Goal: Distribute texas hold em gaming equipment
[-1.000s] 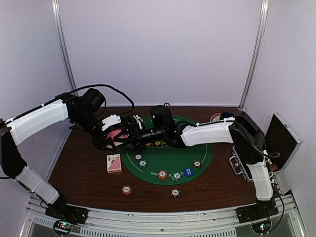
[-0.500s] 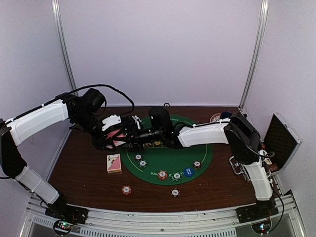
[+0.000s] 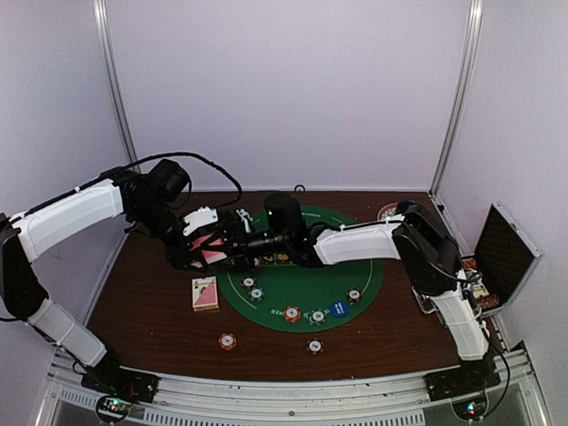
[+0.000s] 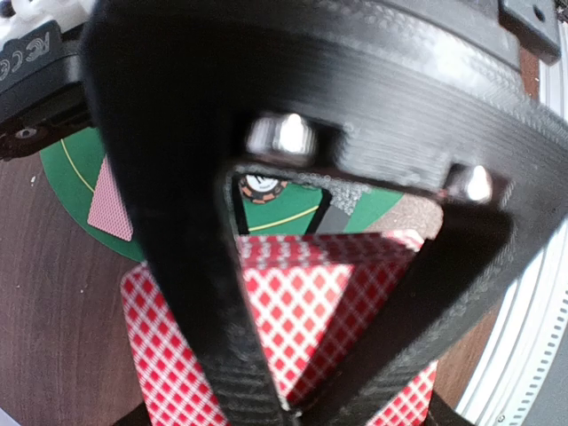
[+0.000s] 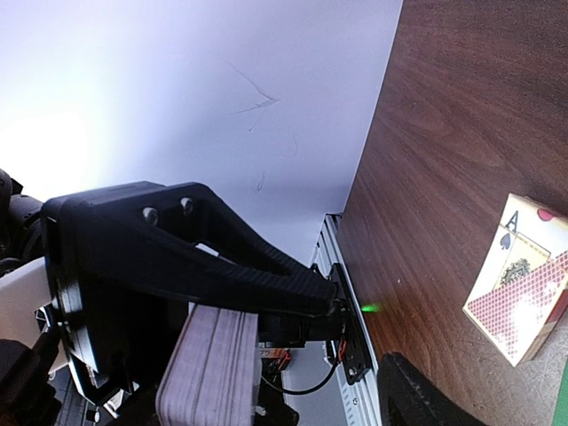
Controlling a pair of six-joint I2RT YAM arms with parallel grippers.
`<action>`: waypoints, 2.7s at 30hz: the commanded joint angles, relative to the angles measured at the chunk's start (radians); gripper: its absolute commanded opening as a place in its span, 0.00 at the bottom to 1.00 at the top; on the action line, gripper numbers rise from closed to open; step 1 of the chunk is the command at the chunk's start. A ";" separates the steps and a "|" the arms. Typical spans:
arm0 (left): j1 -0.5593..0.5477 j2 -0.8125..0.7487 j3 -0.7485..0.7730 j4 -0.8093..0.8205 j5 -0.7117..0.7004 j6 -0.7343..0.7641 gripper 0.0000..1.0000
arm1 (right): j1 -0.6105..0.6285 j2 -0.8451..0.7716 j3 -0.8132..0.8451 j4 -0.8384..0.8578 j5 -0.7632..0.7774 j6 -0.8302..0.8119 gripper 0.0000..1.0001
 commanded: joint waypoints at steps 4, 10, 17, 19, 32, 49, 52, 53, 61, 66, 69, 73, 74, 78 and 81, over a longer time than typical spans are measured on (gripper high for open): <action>-0.005 -0.029 0.001 0.003 0.015 0.024 0.04 | -0.014 -0.011 0.014 -0.075 0.007 -0.054 0.65; -0.005 -0.030 -0.006 0.005 0.006 0.032 0.03 | -0.032 -0.065 -0.058 -0.124 0.002 -0.103 0.60; -0.004 -0.029 -0.006 0.005 0.004 0.035 0.03 | -0.045 -0.119 -0.094 -0.153 -0.001 -0.139 0.57; -0.005 -0.026 -0.004 0.004 0.003 0.035 0.02 | -0.045 -0.125 -0.092 -0.152 -0.006 -0.136 0.57; -0.005 -0.020 -0.017 0.004 -0.022 0.035 0.02 | -0.047 -0.217 -0.126 -0.159 -0.019 -0.148 0.54; -0.005 -0.015 -0.020 0.005 -0.052 0.034 0.01 | -0.071 -0.233 -0.124 -0.224 -0.045 -0.173 0.05; -0.005 -0.013 -0.019 0.005 -0.060 0.035 0.01 | -0.094 -0.250 -0.124 -0.278 -0.047 -0.208 0.01; -0.005 -0.014 -0.018 0.005 -0.064 0.035 0.01 | -0.103 -0.256 -0.123 -0.297 -0.050 -0.220 0.01; -0.004 -0.014 -0.011 0.005 -0.079 0.033 0.00 | -0.224 -0.281 -0.113 -0.416 -0.066 -0.303 0.00; -0.003 -0.012 -0.009 0.005 -0.079 0.032 0.00 | -0.335 -0.227 0.005 -0.638 -0.018 -0.455 0.00; -0.004 -0.010 -0.008 0.001 -0.079 0.032 0.00 | -0.397 -0.157 0.091 -0.682 0.003 -0.494 0.00; -0.003 -0.006 0.001 -0.008 -0.077 0.031 0.00 | -0.450 -0.051 0.230 -0.772 0.044 -0.553 0.00; -0.003 -0.005 0.003 -0.010 -0.076 0.031 0.00 | -0.457 -0.020 0.266 -0.800 0.057 -0.568 0.00; -0.003 -0.004 0.007 -0.016 -0.068 0.029 0.00 | -0.485 0.093 0.410 -0.859 0.085 -0.591 0.00; -0.003 -0.005 0.005 -0.026 -0.064 0.028 0.00 | -0.494 0.168 0.494 -0.866 0.092 -0.581 0.00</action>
